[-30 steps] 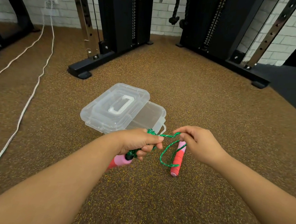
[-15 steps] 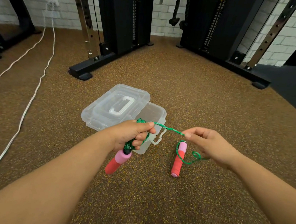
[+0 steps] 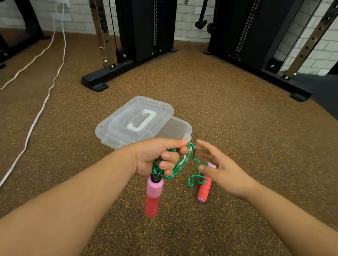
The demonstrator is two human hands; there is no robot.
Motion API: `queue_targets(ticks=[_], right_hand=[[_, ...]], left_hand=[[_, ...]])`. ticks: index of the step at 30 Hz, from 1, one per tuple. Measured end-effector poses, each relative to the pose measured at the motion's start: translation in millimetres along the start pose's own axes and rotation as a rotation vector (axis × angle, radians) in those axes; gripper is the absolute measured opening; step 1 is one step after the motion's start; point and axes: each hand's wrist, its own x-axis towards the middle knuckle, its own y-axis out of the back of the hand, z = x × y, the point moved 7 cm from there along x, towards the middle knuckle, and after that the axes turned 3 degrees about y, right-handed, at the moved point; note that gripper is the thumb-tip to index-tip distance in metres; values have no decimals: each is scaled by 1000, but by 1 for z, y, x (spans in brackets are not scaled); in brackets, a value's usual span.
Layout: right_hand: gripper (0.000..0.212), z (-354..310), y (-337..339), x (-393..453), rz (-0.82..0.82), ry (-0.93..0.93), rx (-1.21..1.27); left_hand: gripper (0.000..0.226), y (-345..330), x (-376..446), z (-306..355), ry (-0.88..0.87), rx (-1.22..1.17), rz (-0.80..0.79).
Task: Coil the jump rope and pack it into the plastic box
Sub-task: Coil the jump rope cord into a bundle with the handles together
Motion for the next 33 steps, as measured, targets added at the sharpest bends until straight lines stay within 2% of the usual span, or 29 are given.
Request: queue_targets(ticks=[2,5,8,11,14,18,21,24,27,30,33], right_hand=[[60,-8,-17,0,-75,62,106],[18,-16,-23,1,-14,41,210],[24,-5,-14,-3,180,-34,216],[29,12,-18,-12,202,-108,136],[30,12,-28,-22,93,-116,-132],[32,-11,-43,-33,-106,-23,-575],[32,-37,-54,-37,-110,115,-663],[29,-59,-59,-37,-93,215,-663],[37,-70,-49,-36,-68,229,-594],[26,-79,-38,-35,-73,207,-495],[24,-87,-26,-30,-43,202,-303]], left_hand=[[32,-6,1,0,6,-20,-25],[31,-9,3,3,-15,-102,-9],[28,-4,3,9,-60,-258,44],[34,5,5,12,-76,-314,88],[42,9,7,12,-83,-372,120],[56,6,8,16,-109,-437,131],[60,1,6,19,-119,-381,90],[51,-3,7,19,-122,-320,94],[41,-8,7,14,-79,-238,80],[53,-10,4,8,-27,-159,49],[56,-13,6,1,25,-1,45]])
